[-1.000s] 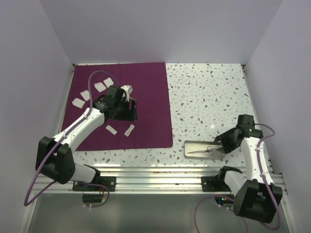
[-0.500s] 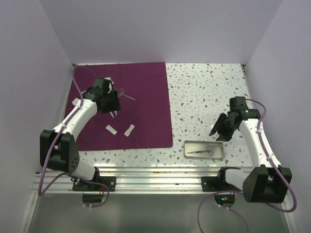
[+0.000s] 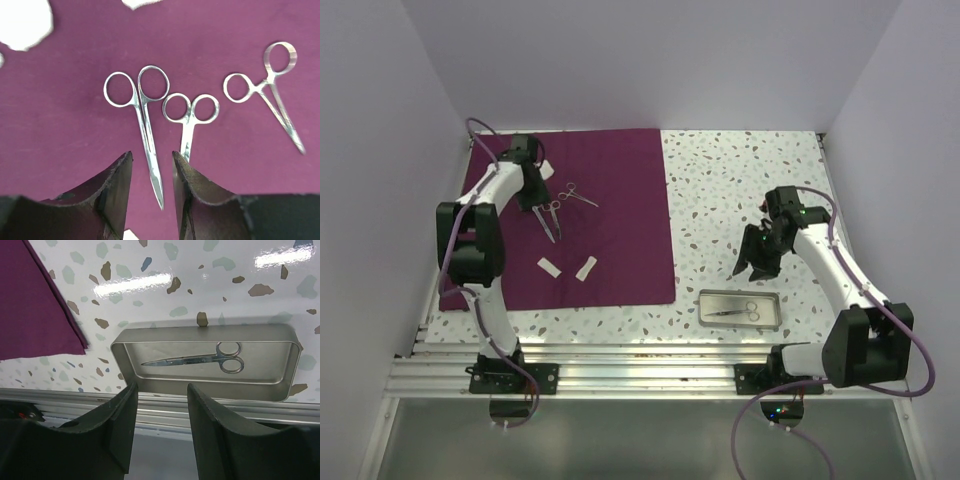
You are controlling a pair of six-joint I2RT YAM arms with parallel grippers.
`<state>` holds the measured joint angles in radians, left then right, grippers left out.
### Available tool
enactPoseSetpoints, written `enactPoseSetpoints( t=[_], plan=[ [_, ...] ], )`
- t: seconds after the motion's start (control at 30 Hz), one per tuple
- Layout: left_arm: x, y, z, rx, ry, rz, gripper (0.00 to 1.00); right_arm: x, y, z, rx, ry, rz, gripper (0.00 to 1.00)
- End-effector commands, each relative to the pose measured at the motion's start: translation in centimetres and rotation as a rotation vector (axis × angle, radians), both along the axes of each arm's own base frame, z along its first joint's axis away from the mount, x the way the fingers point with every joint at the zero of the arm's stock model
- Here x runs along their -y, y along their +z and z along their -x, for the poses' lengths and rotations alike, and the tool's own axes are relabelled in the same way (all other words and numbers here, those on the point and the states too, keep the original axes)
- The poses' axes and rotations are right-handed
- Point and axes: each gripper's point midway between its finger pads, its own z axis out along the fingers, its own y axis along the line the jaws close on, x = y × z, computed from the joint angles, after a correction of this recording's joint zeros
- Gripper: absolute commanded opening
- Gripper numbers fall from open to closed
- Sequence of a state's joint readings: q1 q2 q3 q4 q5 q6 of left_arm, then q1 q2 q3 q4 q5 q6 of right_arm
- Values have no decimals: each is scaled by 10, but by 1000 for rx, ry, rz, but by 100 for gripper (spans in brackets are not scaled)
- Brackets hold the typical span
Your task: Prepare the surgical pack
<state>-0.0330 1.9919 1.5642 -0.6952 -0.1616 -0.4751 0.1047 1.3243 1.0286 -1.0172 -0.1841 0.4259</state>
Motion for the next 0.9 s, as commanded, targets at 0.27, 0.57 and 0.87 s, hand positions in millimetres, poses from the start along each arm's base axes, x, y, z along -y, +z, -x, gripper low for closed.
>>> enactPoseSetpoints(
  t=[0.27, 0.57, 0.87],
  plan=[
    [-4, -38, 3, -110, 77, -14, 42, -9, 10, -18, 75, 57, -44, 49],
    [3, -65, 4, -131, 64, 27, 33, -12, 8, -23, 79, 48, -55, 49],
    [-11, -53, 8, -90, 80, 25, 0, -16, 10, -30, 88, 47, -69, 49]
  ],
)
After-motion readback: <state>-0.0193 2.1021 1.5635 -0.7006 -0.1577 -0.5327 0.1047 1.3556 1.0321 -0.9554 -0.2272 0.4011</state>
